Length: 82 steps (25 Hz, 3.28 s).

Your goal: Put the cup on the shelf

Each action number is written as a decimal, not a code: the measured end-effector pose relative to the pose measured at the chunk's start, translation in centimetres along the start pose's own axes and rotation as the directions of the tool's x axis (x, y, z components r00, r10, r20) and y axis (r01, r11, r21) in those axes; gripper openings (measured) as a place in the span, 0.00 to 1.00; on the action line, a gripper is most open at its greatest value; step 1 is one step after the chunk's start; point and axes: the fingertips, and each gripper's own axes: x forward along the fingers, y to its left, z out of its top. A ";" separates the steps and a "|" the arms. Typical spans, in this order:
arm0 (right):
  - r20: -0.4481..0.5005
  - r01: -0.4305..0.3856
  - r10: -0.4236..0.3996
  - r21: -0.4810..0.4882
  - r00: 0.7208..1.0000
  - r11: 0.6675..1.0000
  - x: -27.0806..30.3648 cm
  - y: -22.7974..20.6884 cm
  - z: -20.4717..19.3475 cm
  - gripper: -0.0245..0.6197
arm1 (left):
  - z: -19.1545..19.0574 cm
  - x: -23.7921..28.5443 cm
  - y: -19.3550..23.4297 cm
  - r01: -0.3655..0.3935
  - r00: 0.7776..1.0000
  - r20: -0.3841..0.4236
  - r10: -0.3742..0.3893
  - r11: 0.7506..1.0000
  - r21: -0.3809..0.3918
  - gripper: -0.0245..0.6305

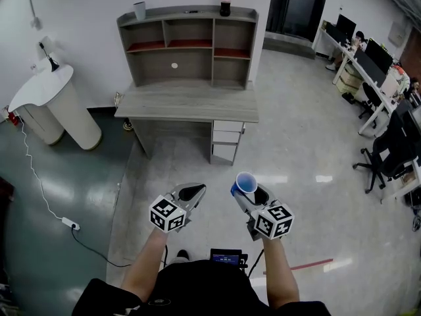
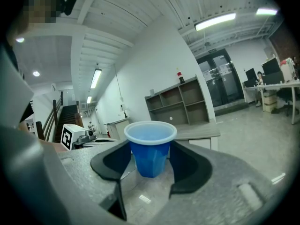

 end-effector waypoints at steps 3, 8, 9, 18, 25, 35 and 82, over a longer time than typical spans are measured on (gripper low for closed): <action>-0.004 -0.002 0.002 0.007 1.000 1.000 -0.4 -0.6 -0.3 0.44 | -0.2 0.3 -0.7 -0.002 1.000 0.004 0.002 1.000 -0.007 0.02; -0.007 -0.008 0.008 0.016 1.000 1.000 -0.6 -0.9 -0.7 0.44 | -0.5 0.3 -0.9 -0.006 1.000 0.013 0.007 0.999 -0.031 0.03; -0.008 -0.006 0.006 0.019 1.000 1.000 -0.6 -1.1 -0.7 0.44 | -0.6 0.4 -0.9 -0.003 1.000 0.013 0.004 0.999 -0.035 0.03; -0.018 0.024 -0.024 0.034 1.000 0.999 1.4 -2.3 -0.9 0.44 | -1.4 1.7 1.6 0.024 1.000 -0.006 -0.024 0.999 -0.034 0.04; -0.002 0.072 -0.072 0.026 0.997 0.997 4.8 -4.1 1.4 0.44 | -0.2 3.7 6.0 0.062 0.998 -0.010 -0.062 0.998 -0.029 0.04; -0.010 0.109 -0.109 0.031 0.994 0.994 12.0 -5.8 2.9 0.44 | 0.7 5.9 13.4 0.113 0.993 -0.023 -0.114 0.993 -0.025 0.04; -0.046 0.064 -0.060 0.088 0.997 0.994 27.7 -21.3 9.1 0.44 | 3.8 21.1 29.5 0.058 0.995 -0.083 -0.063 0.997 -0.056 0.04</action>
